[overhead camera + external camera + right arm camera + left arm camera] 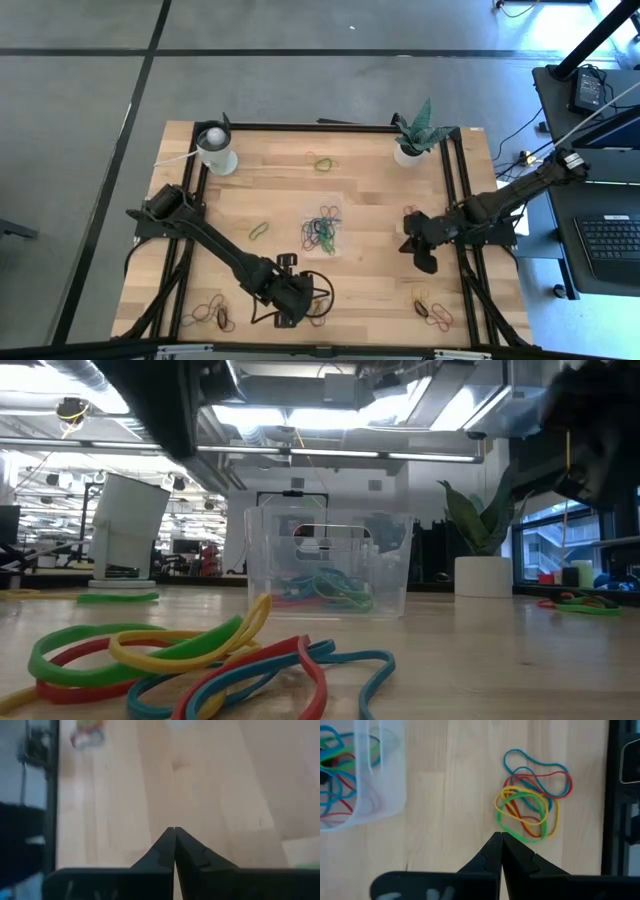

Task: Pick and place rubber bands into bin
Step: Put the yellow rubber band into the transparent bin

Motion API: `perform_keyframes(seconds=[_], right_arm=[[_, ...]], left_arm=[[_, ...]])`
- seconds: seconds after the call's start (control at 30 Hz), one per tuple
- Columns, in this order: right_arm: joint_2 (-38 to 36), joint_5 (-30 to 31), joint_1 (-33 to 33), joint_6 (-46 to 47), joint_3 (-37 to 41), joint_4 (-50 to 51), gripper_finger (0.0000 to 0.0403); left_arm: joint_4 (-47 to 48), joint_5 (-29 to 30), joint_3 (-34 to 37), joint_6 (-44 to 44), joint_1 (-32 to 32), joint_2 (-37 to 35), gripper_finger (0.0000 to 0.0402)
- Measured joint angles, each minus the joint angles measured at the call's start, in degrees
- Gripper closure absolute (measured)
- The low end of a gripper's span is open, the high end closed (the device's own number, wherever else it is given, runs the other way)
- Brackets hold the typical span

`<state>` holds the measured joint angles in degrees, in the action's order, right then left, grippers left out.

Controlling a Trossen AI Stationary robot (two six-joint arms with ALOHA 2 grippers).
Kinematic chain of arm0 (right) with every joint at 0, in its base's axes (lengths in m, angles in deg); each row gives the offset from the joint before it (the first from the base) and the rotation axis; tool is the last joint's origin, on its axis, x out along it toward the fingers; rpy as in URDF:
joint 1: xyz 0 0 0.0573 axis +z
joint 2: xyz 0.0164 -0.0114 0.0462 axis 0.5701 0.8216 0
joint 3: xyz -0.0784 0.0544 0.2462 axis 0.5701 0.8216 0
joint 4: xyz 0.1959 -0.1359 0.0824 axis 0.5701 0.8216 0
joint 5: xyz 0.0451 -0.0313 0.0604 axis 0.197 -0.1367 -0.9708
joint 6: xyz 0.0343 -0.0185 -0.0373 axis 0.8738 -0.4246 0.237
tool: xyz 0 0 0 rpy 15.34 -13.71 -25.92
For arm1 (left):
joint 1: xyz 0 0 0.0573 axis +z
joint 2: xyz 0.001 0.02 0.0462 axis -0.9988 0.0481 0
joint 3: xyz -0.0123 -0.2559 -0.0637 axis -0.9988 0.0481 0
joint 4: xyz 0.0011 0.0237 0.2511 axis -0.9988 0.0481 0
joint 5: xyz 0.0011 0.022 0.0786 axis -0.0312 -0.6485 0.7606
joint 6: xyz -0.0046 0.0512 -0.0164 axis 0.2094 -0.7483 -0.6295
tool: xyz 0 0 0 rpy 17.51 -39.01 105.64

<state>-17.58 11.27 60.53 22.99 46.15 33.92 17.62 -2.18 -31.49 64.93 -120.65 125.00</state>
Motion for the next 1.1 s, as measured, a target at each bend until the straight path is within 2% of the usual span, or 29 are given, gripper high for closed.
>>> perform_keyframes(seconds=[0.17, 0.4, 0.47, 0.63, 0.87, 1.1], right_arm=[[0.1, 0.2, 1.1, 1.4, 1.9, -0.3, 0.0396], [0.1, 1.7, 1.1, 1.2, 2.0, -0.6, 0.0393], [0.1, 2.6, 1.1, 1.2, 2.0, -0.8, 0.0392], [0.1, 3.3, 1.1, 1.2, 2.0, -1.0, 0.0392], [0.1, 3.3, 1.1, 1.4, 2.0, -1.4, 0.0391], [0.1, 3.3, 1.1, 1.5, 2.0, -1.7, 0.0391]], left_arm=[[-2.0, -1.9, 0.0, 2.2, 0.2, 0.9, 0.0381], [-6.7, -1.8, 0.0, -0.5, 0.2, 1.1, 0.0315], [-7.2, -1.8, -0.1, -3.2, 0.2, 1.7, 0.0296], [-9.7, -5.7, -0.1, -17.1, -0.8, 4.2, 0.0266], [-12.8, -6.0, -0.1, -24.9, -1.9, 6.8, 0.0264], [-13.7, -7.8, 0.0, -28.0, -1.7, 9.4, 0.0273]])
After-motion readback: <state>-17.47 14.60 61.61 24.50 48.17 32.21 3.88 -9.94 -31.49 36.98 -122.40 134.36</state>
